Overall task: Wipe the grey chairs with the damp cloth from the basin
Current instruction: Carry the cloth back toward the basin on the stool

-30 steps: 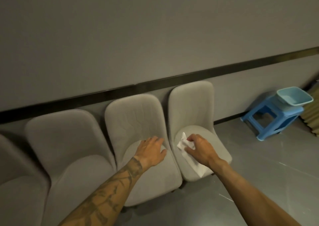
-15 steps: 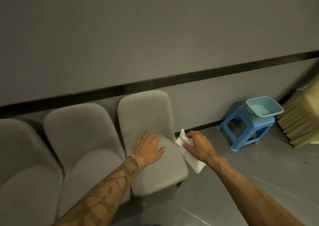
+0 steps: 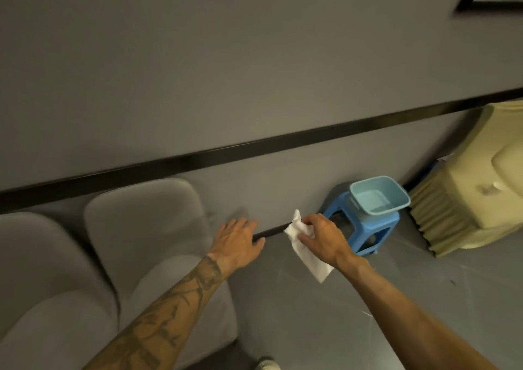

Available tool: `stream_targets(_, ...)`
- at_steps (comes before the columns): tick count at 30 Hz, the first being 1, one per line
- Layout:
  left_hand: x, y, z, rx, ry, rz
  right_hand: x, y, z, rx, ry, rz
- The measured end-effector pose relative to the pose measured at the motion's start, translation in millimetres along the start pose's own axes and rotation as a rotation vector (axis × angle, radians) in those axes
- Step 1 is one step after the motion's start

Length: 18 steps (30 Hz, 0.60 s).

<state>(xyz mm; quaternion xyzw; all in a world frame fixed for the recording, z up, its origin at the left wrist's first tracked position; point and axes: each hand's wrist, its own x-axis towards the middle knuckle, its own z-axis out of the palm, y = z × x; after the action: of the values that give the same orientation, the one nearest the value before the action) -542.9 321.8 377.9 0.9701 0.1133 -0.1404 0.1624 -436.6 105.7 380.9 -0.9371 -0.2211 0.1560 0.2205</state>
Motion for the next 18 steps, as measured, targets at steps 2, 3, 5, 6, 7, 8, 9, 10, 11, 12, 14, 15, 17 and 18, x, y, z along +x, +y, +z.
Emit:
stream_targets(2, 24.1, 30.2, -3.0, 0.000, 0.010, -0.002, 16.0, 26.8, -21.6, -0.004, -0.001, 0.002)
stream_targets(3, 34.9, 45.0, -3.6, 0.002, 0.012, -0.004, 23.3, 40.8, -31.0, -0.007, -0.003, -0.002)
stream_targets(5, 56.4, 74.0, -3.8, 0.011, 0.010, -0.010, 37.6, 68.5, -48.8, -0.009, -0.008, -0.020)
stream_targets(6, 67.1, 87.7, -2.2, 0.019, 0.010, -0.014, 44.2, 82.7, -57.0, -0.009, -0.014, -0.029)
stream_targets(7, 78.4, 102.5, 0.7, 0.024, 0.013, -0.017, 51.2, 98.3, -65.7, -0.007, -0.020, -0.036)
stream_targets(8, 89.8, 118.2, 3.9, 0.024, 0.016, -0.021, 58.1, 115.2, -75.0, -0.006, -0.027, -0.040)
stream_targets(9, 100.8, 134.7, 7.2, 0.019, 0.021, -0.028, 65.1, 132.7, -84.8, -0.004, -0.034, -0.043)
stream_targets(10, 111.1, 151.1, 10.9, 0.014, 0.033, -0.037, 71.7, 150.2, -94.3, -0.004, -0.037, -0.050)
stream_targets(11, 121.4, 167.9, 14.1, 0.014, 0.048, -0.045, 78.2, 167.5, -104.1, -0.007, -0.038, -0.058)
stream_targets(12, 130.4, 186.5, 18.0, 0.010, 0.055, -0.060, 83.5, 185.5, -114.7, -0.014, -0.047, -0.070)
stream_targets(14, 143.8, 221.8, 25.4, -0.008, 0.052, -0.097, 93.0, 218.1, -133.8, -0.023, -0.071, -0.104)
stream_targets(15, 150.2, 239.6, 29.9, -0.011, 0.051, -0.113, 98.0, 234.3, -143.3, -0.025, -0.079, -0.120)
stream_targets(17, 163.5, 273.3, 38.2, -0.013, 0.057, -0.145, 108.2, 264.4, -162.4, -0.026, -0.094, -0.143)
stream_targets(18, 169.8, 286.4, 41.2, -0.022, 0.060, -0.159, 113.1, 276.2, -170.3, -0.026, -0.098, -0.148)
